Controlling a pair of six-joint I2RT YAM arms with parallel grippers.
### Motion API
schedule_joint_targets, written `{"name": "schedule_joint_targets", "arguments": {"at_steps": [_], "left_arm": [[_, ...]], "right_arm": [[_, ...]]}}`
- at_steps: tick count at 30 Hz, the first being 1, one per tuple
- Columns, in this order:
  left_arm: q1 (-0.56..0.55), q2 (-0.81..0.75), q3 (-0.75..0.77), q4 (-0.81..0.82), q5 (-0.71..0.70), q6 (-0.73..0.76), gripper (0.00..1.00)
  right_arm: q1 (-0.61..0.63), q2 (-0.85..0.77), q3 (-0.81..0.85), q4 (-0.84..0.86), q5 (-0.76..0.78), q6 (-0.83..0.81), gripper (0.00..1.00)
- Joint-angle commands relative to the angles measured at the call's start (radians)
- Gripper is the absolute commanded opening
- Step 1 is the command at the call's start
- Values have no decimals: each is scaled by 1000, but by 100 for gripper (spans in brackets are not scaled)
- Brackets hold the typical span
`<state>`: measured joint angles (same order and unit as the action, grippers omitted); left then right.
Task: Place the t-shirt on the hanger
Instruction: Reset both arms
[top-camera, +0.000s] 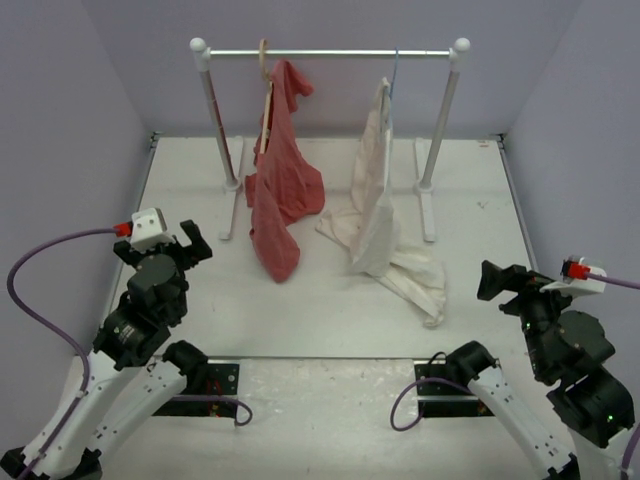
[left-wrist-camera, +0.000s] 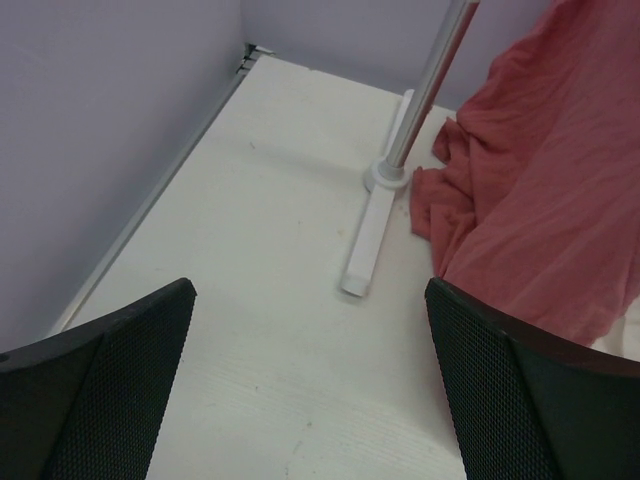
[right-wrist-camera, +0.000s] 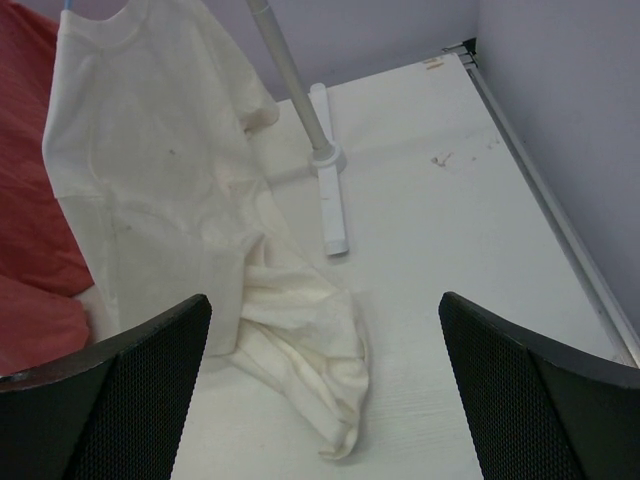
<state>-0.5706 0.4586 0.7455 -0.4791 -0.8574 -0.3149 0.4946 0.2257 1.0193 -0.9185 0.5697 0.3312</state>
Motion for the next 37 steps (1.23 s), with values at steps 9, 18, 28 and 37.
{"name": "schedule_joint_targets", "arguments": {"at_steps": [9, 18, 28, 37], "left_arm": [[267, -86, -86, 102, 154, 10, 100], [264, -60, -100, 127, 301, 58, 100], [258, -86, -110, 139, 340, 72, 100], [255, -78, -111, 149, 401, 77, 100]], "right_arm": [[-1, 0, -49, 44, -19, -17, 99], [-1, 4, -68, 65, -10, -5, 99], [-1, 17, -90, 101, -19, -1, 99], [-1, 23, -98, 109, -40, 20, 99]]}}
